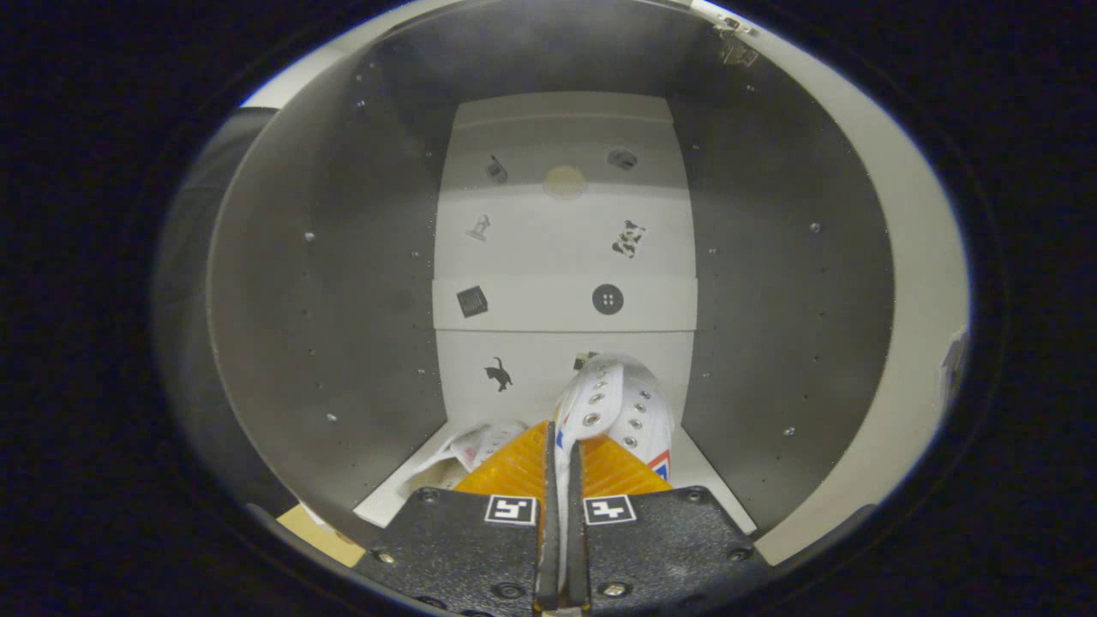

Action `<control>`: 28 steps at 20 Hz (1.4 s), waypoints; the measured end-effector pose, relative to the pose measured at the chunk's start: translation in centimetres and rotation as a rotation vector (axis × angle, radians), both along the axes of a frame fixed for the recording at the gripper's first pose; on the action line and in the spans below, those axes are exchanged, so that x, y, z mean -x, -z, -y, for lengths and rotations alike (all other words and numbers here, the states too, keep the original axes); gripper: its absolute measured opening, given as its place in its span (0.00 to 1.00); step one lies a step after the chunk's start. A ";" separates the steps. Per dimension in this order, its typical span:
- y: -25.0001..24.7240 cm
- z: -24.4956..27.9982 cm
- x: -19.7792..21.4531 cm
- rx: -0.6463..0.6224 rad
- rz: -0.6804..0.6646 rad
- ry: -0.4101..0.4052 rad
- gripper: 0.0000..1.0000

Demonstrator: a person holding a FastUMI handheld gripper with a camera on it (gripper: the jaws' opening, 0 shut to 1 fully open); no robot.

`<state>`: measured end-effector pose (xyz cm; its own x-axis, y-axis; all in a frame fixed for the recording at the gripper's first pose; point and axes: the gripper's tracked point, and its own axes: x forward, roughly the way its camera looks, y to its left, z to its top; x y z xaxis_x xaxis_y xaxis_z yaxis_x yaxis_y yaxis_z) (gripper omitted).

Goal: Open the shoe cabinet door, grab the shoes and put them into the shoe cabinet, then close the shoe cabinet door.

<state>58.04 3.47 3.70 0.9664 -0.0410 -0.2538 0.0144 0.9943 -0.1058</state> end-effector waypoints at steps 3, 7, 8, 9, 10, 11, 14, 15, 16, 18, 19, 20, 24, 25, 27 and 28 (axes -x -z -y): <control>3.0 0.8 -2.7 0.031 -0.076 -0.009 0.07; 5.4 0.8 -4.4 0.038 -0.134 -0.037 0.08; 5.8 0.8 -4.6 0.028 -0.142 -0.033 0.11; 5.8 1.0 -4.7 0.031 -0.135 -0.031 0.14; 5.8 1.3 -4.9 0.034 -0.121 -0.012 0.17; 5.6 1.5 -4.7 0.031 -0.112 0.002 0.19; 5.4 1.9 -4.1 0.020 -0.096 0.044 0.34; 5.5 1.6 -4.0 0.013 -0.099 0.037 0.38; 5.4 1.3 -3.6 0.005 -0.102 0.030 0.43; 4.3 0.9 -3.4 0.008 -0.055 0.021 0.53; 3.5 1.1 -2.8 0.020 -0.032 0.029 0.62; 2.7 0.9 -2.2 0.029 -0.009 0.039 0.72; 0.3 -0.5 1.3 0.008 0.023 0.015 0.88; -0.2 -0.9 2.2 0.003 0.029 0.005 0.91; -1.2 -1.3 4.4 0.007 0.042 0.010 0.96; -1.8 -1.6 5.7 0.007 0.057 0.013 0.98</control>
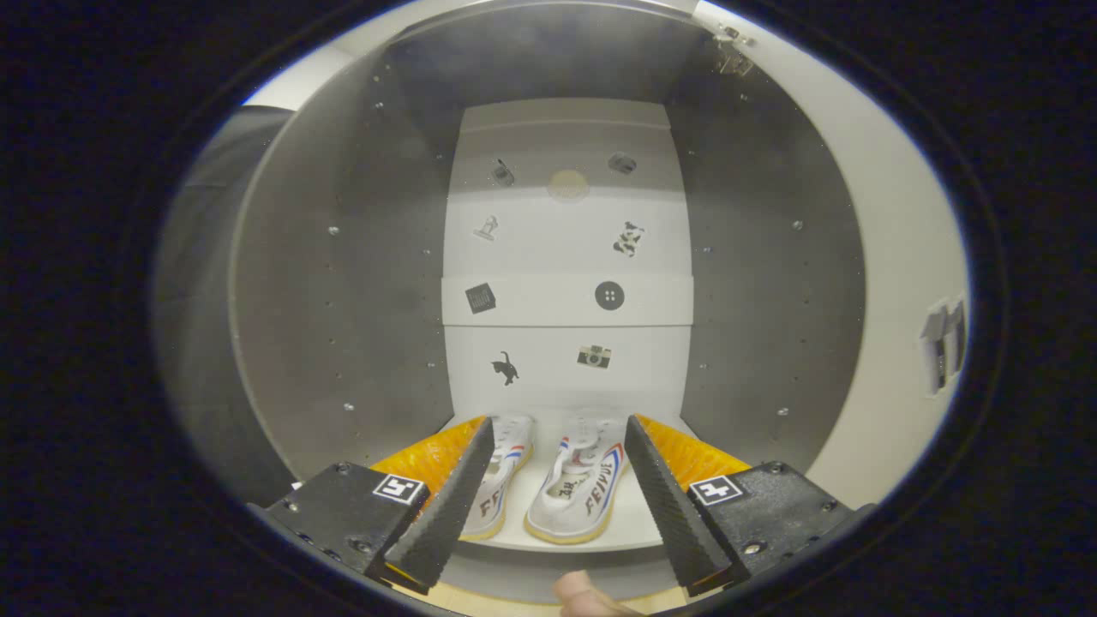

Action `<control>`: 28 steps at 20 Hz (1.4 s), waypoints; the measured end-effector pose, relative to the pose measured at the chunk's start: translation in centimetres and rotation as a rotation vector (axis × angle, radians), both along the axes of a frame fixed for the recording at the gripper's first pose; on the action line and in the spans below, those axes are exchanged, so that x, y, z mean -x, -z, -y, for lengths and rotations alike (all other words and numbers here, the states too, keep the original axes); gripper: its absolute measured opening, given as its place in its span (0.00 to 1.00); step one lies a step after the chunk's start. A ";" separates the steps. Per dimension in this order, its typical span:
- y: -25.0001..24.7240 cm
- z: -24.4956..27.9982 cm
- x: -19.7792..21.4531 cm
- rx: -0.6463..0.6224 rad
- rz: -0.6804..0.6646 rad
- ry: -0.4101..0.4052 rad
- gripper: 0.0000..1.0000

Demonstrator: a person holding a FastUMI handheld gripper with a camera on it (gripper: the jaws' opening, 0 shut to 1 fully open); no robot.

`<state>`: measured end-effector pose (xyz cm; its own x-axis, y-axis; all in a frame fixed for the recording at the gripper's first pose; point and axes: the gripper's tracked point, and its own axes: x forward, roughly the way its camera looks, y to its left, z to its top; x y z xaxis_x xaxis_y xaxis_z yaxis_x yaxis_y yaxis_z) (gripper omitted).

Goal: Open the shoe cabinet door, grab the shoes and put them into the shoe cabinet, then close the shoe cabinet door.

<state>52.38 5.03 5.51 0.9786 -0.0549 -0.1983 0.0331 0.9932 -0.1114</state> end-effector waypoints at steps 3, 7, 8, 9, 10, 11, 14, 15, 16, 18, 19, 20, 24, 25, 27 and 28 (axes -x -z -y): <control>-1.3 -1.5 4.5 -0.026 0.032 -0.022 0.97; -3.3 -2.2 11.6 -0.022 0.060 -0.013 0.98; -3.7 -2.6 13.7 -0.040 0.062 -0.023 0.98; -4.6 -3.0 15.6 -0.059 0.069 -0.041 0.98; -5.1 -3.2 17.7 -0.066 0.070 -0.053 0.98; -5.5 -2.9 19.7 -0.064 0.076 -0.059 0.98; -6.9 -2.0 24.8 -0.030 0.108 -0.060 0.97; -7.1 -1.6 26.8 -0.015 0.103 -0.059 0.97; -7.5 -1.4 28.6 -0.009 0.105 -0.065 0.98; -8.6 -0.7 31.8 0.010 0.110 -0.070 0.98; -9.2 -0.5 33.3 0.022 0.117 -0.078 0.98; -9.7 -0.2 34.9 0.035 0.116 -0.086 0.98; -11.2 0.9 39.6 0.052 0.110 -0.143 0.98; -11.2 1.4 40.5 0.057 0.100 -0.164 0.98; -12.3 4.0 41.6 0.065 0.112 -0.145 0.99; -12.6 5.5 42.1 0.064 0.120 -0.124 1.00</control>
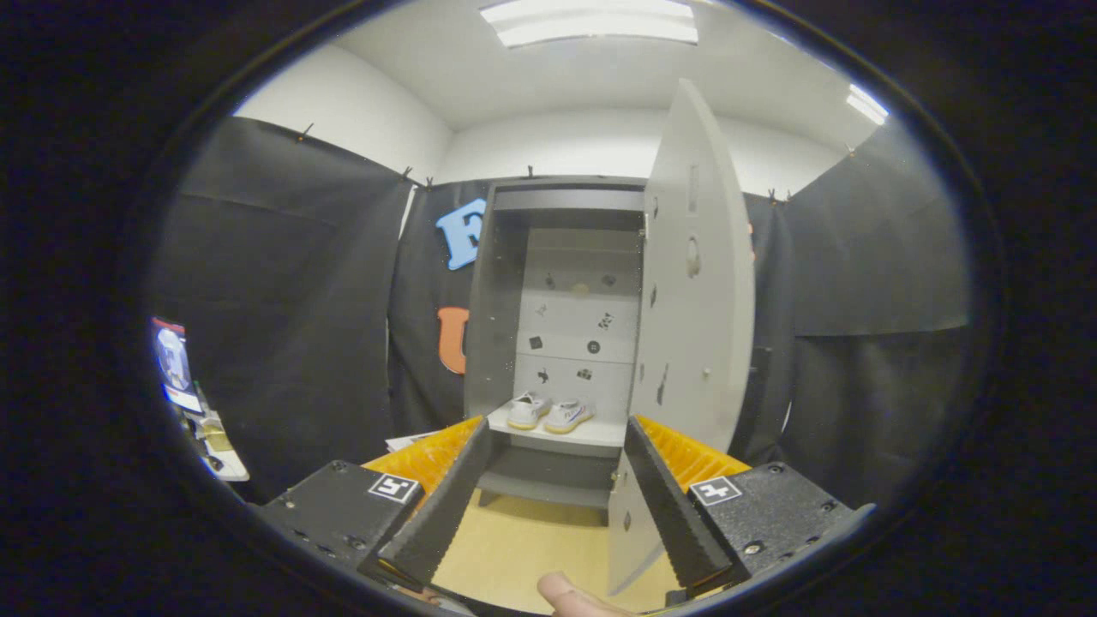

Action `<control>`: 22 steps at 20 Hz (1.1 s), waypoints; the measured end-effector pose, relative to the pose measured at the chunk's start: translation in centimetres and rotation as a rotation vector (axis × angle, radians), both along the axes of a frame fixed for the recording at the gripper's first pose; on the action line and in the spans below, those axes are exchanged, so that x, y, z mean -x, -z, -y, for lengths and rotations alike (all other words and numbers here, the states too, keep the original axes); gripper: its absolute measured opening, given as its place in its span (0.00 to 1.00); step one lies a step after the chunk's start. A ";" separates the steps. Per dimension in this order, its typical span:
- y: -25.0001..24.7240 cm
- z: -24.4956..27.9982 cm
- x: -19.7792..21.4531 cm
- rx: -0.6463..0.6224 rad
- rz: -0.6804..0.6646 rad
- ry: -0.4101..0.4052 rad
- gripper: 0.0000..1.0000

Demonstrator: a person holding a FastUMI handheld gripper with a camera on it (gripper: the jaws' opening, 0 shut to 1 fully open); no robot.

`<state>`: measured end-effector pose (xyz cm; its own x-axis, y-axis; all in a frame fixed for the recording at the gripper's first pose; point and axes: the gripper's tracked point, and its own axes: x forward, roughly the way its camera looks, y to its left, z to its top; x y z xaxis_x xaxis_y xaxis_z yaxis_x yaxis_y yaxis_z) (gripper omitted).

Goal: Open the shoe cabinet door, grab the shoes and put them into the shoe cabinet, then close the shoe cabinet door.

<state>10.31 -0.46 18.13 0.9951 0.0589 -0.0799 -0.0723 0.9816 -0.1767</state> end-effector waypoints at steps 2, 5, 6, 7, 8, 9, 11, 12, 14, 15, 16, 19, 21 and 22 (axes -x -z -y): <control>-0.7 3.0 0.7 -0.019 0.014 0.048 1.00; -1.9 8.7 1.3 -0.043 0.040 0.144 1.00; -2.2 10.3 1.5 -0.055 0.048 0.172 1.00; -2.2 11.7 1.5 -0.062 0.047 0.190 1.00; -2.1 13.0 1.7 -0.070 0.045 0.208 1.00; -2.3 14.5 1.6 -0.080 0.049 0.230 1.00; -2.2 16.8 1.5 -0.081 0.049 0.259 1.00; -2.3 18.0 1.2 -0.080 0.054 0.286 1.00; -1.3 20.0 0.2 -0.071 0.029 0.332 1.00; -0.9 20.8 -0.1 -0.077 0.020 0.350 1.00; -0.8 20.9 -0.8 -0.093 0.022 0.364 1.00; 0.1 20.7 -1.9 -0.121 -0.020 0.328 0.99; 0.7 19.6 -3.3 -0.106 -0.028 0.291 0.99; 0.9 18.5 -3.9 -0.103 -0.037 0.257 0.99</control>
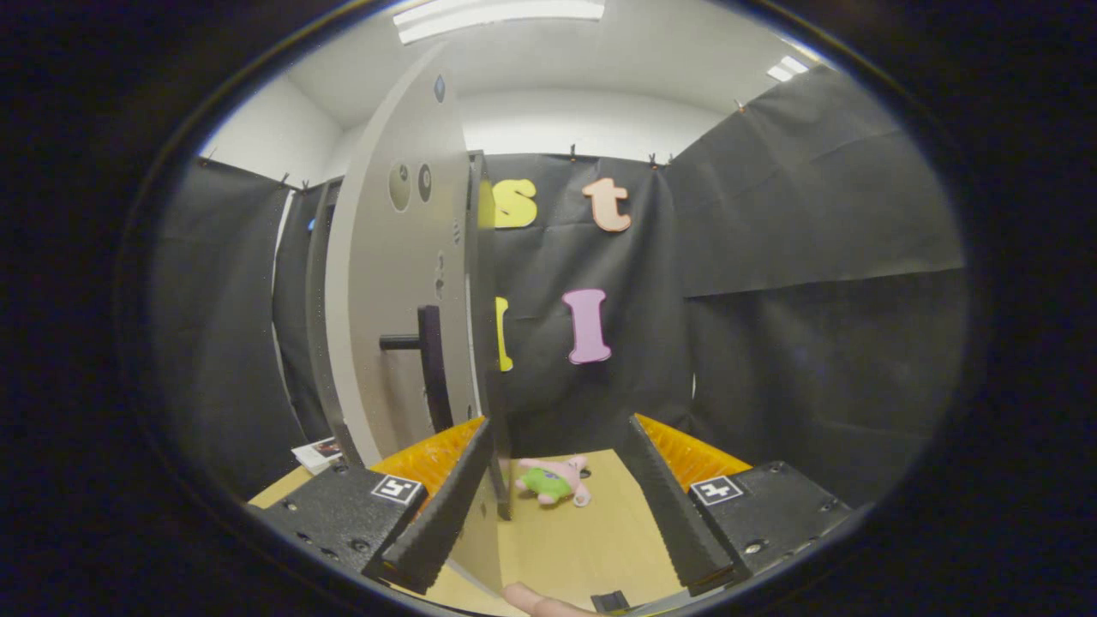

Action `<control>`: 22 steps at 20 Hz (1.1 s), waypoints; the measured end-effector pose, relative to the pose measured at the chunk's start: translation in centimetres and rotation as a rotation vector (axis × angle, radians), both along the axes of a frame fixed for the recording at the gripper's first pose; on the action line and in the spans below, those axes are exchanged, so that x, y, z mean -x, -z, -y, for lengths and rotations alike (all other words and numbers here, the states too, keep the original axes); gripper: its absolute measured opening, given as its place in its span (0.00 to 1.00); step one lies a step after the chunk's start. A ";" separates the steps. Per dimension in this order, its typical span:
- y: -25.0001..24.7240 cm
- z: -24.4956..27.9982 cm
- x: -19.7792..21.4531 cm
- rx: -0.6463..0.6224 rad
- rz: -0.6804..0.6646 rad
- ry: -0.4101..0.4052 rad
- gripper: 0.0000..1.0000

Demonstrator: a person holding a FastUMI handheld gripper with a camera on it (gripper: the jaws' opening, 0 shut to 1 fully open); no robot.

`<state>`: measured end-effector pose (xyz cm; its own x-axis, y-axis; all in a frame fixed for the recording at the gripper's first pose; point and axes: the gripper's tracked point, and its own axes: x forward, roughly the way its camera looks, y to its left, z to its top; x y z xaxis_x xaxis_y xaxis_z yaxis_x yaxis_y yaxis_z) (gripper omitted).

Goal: Open the shoe cabinet door, grab the shoes and put them into the shoe cabinet, then close the shoe cabinet door.

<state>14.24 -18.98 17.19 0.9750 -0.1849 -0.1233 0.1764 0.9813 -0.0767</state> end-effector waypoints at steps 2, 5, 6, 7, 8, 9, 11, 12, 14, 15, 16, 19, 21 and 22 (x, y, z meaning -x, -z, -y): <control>0.2 -1.0 -0.4 0.008 -0.016 -0.009 0.95; -0.4 -1.4 0.1 0.070 -0.018 0.015 0.93; -0.6 -1.4 0.2 0.078 -0.015 0.034 0.93; -0.5 -1.5 0.3 0.082 -0.013 0.053 0.93; -0.6 -1.7 0.2 0.085 -0.010 0.062 0.93; -0.5 -2.0 0.3 0.089 -0.007 0.065 0.93; -0.3 -2.9 0.2 0.067 -0.005 0.048 0.92; -0.2 -3.6 0.2 0.054 -0.004 0.029 0.92; 0.1 -5.2 -0.1 0.038 -0.003 -0.017 0.92; 0.4 -6.1 -0.2 0.037 -0.005 -0.036 0.92; 0.5 -7.0 -0.4 0.039 -0.001 -0.053 0.92; 0.7 -10.0 -0.9 0.049 -0.010 -0.084 0.92; 1.0 -12.3 -1.5 0.051 -0.017 -0.106 0.92; 1.2 -13.5 -1.8 0.051 -0.019 -0.123 0.92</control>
